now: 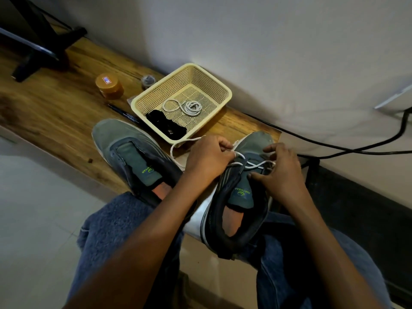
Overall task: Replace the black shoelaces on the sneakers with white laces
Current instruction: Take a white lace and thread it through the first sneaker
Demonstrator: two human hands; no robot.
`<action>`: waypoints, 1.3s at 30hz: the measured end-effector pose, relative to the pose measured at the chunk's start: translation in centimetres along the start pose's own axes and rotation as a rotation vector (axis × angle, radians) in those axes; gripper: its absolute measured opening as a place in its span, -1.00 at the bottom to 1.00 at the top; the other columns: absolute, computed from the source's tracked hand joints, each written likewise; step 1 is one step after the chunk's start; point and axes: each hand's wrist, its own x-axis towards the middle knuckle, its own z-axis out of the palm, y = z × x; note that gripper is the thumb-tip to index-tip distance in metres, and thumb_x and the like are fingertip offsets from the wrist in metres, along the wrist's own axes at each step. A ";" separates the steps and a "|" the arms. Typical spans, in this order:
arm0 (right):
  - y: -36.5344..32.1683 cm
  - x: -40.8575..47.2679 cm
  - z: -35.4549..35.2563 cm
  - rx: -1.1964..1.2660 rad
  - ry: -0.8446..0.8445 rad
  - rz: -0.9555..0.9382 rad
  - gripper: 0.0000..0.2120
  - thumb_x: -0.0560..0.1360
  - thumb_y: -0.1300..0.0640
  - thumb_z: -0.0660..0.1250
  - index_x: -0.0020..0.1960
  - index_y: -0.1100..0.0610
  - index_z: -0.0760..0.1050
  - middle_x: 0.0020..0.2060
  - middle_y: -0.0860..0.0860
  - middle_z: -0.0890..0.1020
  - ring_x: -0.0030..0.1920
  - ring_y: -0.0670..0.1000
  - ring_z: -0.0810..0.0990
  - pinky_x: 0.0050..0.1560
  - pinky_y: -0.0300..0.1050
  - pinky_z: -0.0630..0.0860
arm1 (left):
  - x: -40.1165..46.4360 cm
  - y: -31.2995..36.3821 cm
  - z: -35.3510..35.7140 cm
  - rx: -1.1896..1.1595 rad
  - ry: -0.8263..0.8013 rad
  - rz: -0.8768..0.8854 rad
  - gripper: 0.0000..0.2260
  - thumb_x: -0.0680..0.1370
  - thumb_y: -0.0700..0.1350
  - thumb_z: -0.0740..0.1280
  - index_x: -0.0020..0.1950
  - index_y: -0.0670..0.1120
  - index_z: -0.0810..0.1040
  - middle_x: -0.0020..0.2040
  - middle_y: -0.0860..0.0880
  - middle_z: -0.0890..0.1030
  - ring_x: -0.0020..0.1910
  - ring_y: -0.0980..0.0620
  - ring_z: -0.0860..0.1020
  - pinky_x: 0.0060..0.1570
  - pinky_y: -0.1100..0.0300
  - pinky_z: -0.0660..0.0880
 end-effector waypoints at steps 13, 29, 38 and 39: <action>0.4 0.1 -0.5 -0.025 -0.014 0.020 -0.38 0.29 0.09 0.58 0.24 0.05 0.36 0.22 0.10 0.40 0.27 0.15 0.38 0.24 0.09 0.40 | 0.1 0.2 -2.2 0.178 0.202 0.038 -0.90 0.50 0.02 0.42 -0.21 0.10 0.59 -0.03 0.13 0.61 -0.03 0.06 0.55 -0.22 0.19 0.44; 0.6 0.3 -0.5 0.067 -0.074 0.014 -0.51 0.35 0.15 0.53 0.17 0.08 0.35 0.11 0.09 0.45 0.09 0.09 0.49 0.08 -0.01 0.46 | 0.8 -0.1 -4.2 0.093 0.393 -0.105 -0.87 0.57 0.03 0.23 0.07 0.04 0.47 0.18 -0.01 0.46 0.27 -0.05 0.36 0.22 -0.02 0.24; 0.8 0.3 -0.1 0.021 -0.058 -0.051 -0.56 0.38 0.17 0.50 0.17 0.11 0.40 0.10 0.07 0.46 0.00 -0.05 0.38 -0.04 -0.19 0.29 | 0.1 0.8 -0.4 0.478 0.211 0.426 -0.81 0.57 0.10 0.28 0.15 0.15 0.59 0.27 0.12 0.49 0.34 0.01 0.25 0.21 0.05 -0.01; 0.9 0.3 0.0 0.019 -0.059 -0.050 -0.56 0.38 0.17 0.50 0.17 0.11 0.39 0.11 0.06 0.45 0.00 -0.05 0.38 -0.04 -0.18 0.30 | 0.0 0.6 0.0 0.526 0.168 0.437 -0.81 0.56 0.10 0.29 0.14 0.15 0.59 0.27 0.11 0.50 0.35 0.02 0.25 0.23 0.02 -0.03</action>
